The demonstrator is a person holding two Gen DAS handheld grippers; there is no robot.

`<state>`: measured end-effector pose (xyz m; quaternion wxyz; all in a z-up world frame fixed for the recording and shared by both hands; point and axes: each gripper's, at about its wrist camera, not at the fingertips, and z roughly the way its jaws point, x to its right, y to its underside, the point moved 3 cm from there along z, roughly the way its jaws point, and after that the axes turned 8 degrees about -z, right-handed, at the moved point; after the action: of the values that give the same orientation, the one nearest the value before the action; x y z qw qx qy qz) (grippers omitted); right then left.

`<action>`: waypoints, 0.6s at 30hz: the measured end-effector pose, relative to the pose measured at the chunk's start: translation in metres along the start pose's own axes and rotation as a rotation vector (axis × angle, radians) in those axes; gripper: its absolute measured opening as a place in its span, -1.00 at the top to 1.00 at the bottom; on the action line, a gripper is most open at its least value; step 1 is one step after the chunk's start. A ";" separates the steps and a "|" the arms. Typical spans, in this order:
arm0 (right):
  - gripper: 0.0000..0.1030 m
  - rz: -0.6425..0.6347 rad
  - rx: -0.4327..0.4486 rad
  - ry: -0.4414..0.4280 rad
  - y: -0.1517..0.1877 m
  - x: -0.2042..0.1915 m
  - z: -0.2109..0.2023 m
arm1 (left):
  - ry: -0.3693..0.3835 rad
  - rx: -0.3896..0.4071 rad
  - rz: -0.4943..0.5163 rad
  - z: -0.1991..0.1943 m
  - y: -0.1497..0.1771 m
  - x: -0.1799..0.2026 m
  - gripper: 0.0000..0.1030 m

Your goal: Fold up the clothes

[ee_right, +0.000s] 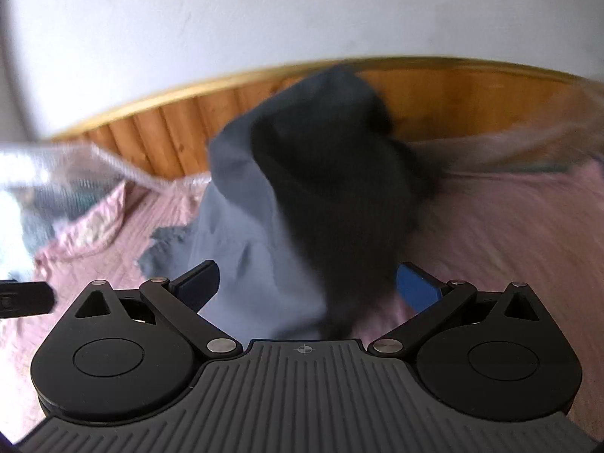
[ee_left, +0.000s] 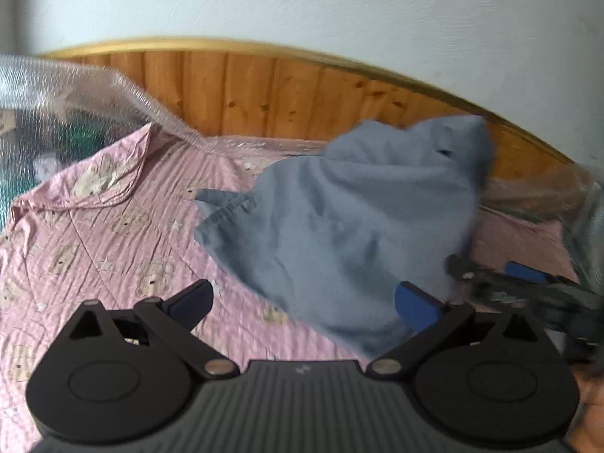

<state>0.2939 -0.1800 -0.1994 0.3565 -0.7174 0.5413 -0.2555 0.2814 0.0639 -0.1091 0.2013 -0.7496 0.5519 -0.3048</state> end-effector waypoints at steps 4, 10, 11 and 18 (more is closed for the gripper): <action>0.74 -0.062 -0.084 -0.042 -0.006 0.013 0.092 | 0.004 -0.038 -0.032 0.044 -0.003 0.008 -1.00; 0.95 0.025 0.161 0.179 -0.024 0.093 0.007 | 0.040 -0.100 -0.059 0.105 -0.003 0.026 -1.00; 0.95 0.028 0.129 0.213 -0.012 0.109 -0.001 | 0.046 -0.111 -0.064 0.115 -0.003 0.029 -1.00; 0.94 0.078 -0.217 0.152 0.105 0.151 0.000 | 0.089 -0.184 -0.095 0.186 -0.002 0.050 -1.00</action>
<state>0.2746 -0.3417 -0.2853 0.2446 -0.7088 0.6185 -0.2351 0.4198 0.0106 -0.2327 0.0923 -0.7758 0.5499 -0.2953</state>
